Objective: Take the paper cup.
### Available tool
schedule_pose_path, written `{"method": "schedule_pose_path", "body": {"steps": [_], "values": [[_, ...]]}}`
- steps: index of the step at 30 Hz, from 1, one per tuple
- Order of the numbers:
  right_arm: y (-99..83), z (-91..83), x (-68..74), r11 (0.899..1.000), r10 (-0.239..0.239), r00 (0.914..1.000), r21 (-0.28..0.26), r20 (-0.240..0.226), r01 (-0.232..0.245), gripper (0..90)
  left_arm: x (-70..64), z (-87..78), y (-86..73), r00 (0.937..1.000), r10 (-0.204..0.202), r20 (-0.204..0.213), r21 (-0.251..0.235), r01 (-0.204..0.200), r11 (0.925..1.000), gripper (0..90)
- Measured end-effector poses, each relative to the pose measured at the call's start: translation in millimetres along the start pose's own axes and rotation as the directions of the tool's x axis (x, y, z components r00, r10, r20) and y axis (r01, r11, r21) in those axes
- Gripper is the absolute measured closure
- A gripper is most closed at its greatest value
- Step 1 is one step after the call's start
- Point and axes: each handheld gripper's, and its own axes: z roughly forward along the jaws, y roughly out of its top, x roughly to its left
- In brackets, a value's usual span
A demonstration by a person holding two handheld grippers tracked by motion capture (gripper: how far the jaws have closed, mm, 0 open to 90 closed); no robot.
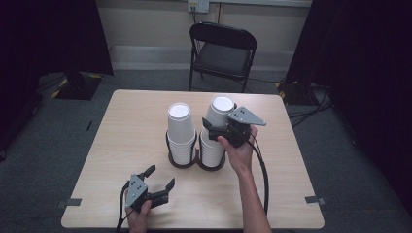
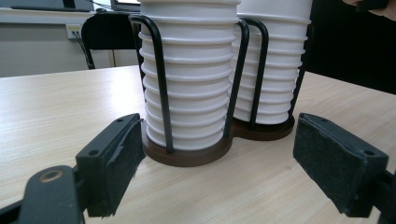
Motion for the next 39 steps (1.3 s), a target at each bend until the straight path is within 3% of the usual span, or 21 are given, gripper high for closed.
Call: {"method": "schedule_pose_path", "body": {"steps": [6,19,28,31,34,36,38,39], "values": [[3.1,-3.4,-2.5,1.000,-0.001,1.0000,-0.015,0.010,0.001,13.8,1.2,0.0,0.1,0.9998,-0.001,0.017,0.002,0.001,1.0000,16.1],[17.3,-7.0,-4.1,0.998,0.011,0.9999,-0.056,0.006,-0.010,13.9,1.0,-0.1,-0.3,1.0000,-0.005,0.000,-0.009,0.005,0.9999,16.1],[26.1,-10.5,-3.3,0.998,0.003,1.0000,-0.069,0.000,-0.003,14.0,2.4,0.0,-0.1,0.9998,-0.010,0.015,-0.008,0.010,0.9999,16.1],[30.3,-13.2,-1.9,0.997,-0.005,1.0000,-0.079,0.006,0.006,14.0,1.5,-0.1,-0.2,0.9999,-0.009,-0.014,-0.009,0.009,0.9999,16.5],[32.5,-16.4,-2.5,0.996,0.000,1.0000,-0.092,0.005,0.000,14.1,2.4,0.2,-0.1,0.9999,-0.009,0.006,-0.008,0.009,0.9999,17.0],[33.3,-17.6,-2.5,0.996,0.000,1.0000,-0.094,0.007,0.001,14.1,2.8,0.5,0.0,0.9999,-0.012,0.009,-0.004,0.012,0.9999,25.6],[34.7,-20.4,-2.8,0.994,0.005,1.0000,-0.107,0.004,-0.004,14.0,2.6,1.4,0.3,0.9996,-0.030,-0.004,0.004,0.030,0.9996,28.5],[36.0,-23.6,-4.4,0.992,0.024,0.9995,-0.126,-0.019,-0.026,14.0,3.3,1.4,0.4,0.9996,-0.030,0.004,0.006,0.030,0.9995,24.1]]}}
